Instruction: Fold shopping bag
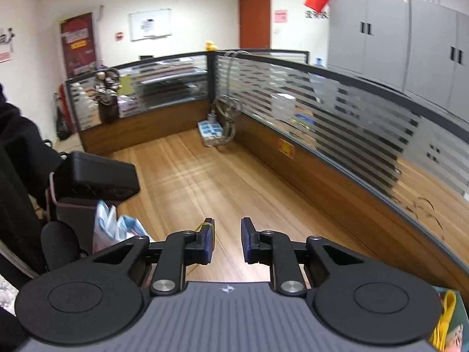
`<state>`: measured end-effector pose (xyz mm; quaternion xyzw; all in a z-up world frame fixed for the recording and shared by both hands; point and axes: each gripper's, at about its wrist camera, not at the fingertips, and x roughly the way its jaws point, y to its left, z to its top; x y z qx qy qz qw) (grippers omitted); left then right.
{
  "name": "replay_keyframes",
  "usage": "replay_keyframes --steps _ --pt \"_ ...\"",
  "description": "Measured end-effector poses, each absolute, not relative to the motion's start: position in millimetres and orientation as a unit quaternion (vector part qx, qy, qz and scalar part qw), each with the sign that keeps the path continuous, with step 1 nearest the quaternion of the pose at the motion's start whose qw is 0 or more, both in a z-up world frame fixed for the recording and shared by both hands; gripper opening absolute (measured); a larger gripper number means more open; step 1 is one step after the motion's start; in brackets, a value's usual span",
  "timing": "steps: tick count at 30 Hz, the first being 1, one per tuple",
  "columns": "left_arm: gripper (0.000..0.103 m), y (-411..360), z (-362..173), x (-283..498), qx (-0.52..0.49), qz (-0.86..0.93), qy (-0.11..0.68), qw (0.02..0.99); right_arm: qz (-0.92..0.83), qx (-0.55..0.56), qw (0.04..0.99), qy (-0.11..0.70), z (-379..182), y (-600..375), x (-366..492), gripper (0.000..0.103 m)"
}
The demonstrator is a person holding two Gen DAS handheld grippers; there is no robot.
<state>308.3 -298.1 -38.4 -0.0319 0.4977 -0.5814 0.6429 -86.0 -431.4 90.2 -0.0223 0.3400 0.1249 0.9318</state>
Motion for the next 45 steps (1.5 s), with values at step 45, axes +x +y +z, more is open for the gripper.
replay_keyframes --steps 45 --pt "0.031 -330 -20 284 0.187 -0.663 0.405 0.600 0.541 -0.172 0.664 0.486 80 -389 35 0.052"
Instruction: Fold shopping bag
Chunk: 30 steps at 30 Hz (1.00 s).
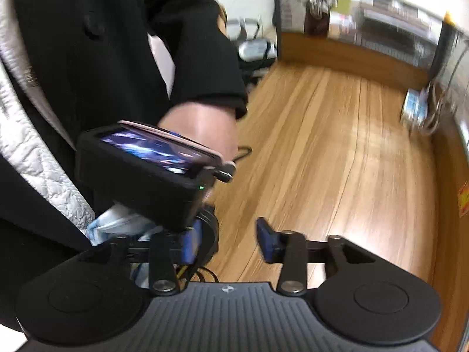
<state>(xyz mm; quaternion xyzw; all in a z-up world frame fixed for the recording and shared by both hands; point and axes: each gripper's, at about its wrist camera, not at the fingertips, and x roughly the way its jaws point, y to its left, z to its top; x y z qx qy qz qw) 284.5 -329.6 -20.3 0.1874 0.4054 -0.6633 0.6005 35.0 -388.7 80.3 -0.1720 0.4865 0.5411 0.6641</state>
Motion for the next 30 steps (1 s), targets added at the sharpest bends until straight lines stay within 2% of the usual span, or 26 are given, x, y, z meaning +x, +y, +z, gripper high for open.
replay_keyframes --steps 8,17,20,21,24,30 --pt "0.031 -316 -23 266 0.162 -0.630 0.377 0.659 0.495 -0.172 0.609 0.595 59 -378 53 0.052" --pt "0.034 -314 -20 244 0.174 -0.609 0.368 0.681 0.490 -0.172 0.592 0.616 69 -376 45 0.051" --pt "0.033 -307 -21 241 0.141 -0.597 0.378 0.694 0.485 -0.148 0.609 0.610 73 -383 36 0.039" --pt "0.033 -305 -22 240 0.127 -0.593 0.382 0.697 0.481 -0.140 0.615 0.609 73 -387 31 0.030" --pt "0.033 -300 -25 237 0.094 -0.587 0.396 0.700 0.463 -0.117 0.633 0.609 71 -395 11 0.014" --pt "0.034 -295 -15 230 0.037 -0.568 0.416 0.709 0.409 -0.080 0.691 0.591 77 -419 -17 0.007"
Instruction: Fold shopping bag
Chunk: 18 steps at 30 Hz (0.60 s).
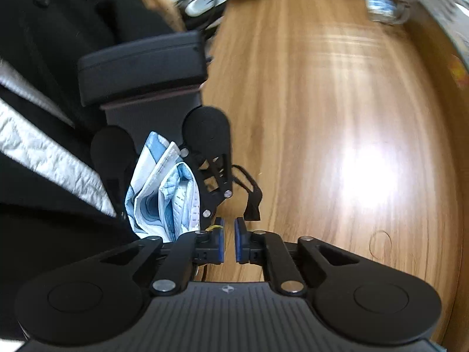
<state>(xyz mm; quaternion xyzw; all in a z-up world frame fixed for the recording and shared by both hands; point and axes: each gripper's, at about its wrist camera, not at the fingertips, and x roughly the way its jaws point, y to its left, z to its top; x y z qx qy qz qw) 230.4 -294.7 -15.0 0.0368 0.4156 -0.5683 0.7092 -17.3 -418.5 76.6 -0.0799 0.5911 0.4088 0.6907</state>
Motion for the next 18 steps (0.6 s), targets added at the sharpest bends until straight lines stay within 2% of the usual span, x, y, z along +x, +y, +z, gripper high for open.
replay_keyframes --steps 5,11,13,18 --pt "0.037 -294 -29 265 -0.024 -0.539 0.446 0.714 0.370 -0.039 0.735 0.567 76 -429 -33 0.005" --pt "0.034 -299 -62 309 -0.044 -0.532 0.490 0.690 0.331 -0.007 0.778 0.534 68 -435 -43 0.005" --pt "0.034 -292 -62 305 -0.062 -0.529 0.502 0.682 0.319 0.001 0.793 0.518 64 -438 -43 0.008" --pt "0.035 -283 -59 297 -0.069 -0.524 0.518 0.672 0.298 0.030 0.819 0.490 61 -448 -49 0.010"
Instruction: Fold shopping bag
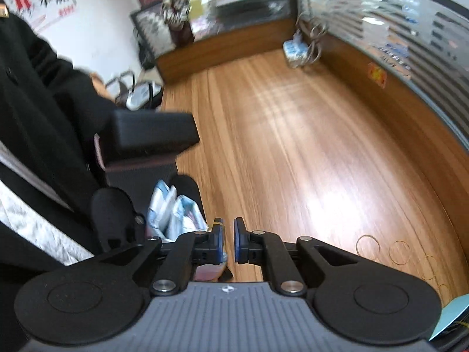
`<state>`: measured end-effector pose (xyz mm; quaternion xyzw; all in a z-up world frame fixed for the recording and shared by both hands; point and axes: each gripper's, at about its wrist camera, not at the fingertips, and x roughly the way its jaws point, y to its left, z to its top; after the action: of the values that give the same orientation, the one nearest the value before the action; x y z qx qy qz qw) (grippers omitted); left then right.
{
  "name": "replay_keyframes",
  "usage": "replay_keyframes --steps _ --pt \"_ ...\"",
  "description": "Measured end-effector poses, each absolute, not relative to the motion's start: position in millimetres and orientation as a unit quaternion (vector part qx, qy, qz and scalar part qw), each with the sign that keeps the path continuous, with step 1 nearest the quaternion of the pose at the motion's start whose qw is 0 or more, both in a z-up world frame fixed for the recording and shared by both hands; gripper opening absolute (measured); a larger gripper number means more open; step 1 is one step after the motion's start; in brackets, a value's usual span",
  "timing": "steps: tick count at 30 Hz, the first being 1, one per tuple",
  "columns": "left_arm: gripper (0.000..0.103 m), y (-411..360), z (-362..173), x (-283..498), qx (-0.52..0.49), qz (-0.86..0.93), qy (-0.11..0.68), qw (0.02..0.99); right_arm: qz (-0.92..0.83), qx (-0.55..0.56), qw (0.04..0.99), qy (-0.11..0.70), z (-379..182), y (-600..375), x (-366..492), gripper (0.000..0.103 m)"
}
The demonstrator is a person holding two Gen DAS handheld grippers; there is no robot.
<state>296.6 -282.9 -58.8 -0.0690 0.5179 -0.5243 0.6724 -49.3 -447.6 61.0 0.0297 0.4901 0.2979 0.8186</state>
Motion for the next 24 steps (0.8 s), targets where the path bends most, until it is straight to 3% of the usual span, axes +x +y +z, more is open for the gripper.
replay_keyframes --steps 5,17,21,24 --pt "0.036 -292 -61 297 -0.035 -0.536 0.523 0.662 0.304 0.024 0.821 0.483 59 -441 -45 0.010" --pt "0.039 -269 -73 314 -0.068 -0.521 0.539 0.658 0.318 -0.039 0.808 0.495 75 -412 -38 0.012" --pt "0.041 -262 -72 314 -0.076 -0.520 0.541 0.656 0.298 -0.028 0.815 0.496 74 -415 -38 0.029" --pt "0.043 -259 -72 315 -0.083 -0.517 0.540 0.659 0.282 -0.025 0.827 0.486 76 -415 -41 0.033"
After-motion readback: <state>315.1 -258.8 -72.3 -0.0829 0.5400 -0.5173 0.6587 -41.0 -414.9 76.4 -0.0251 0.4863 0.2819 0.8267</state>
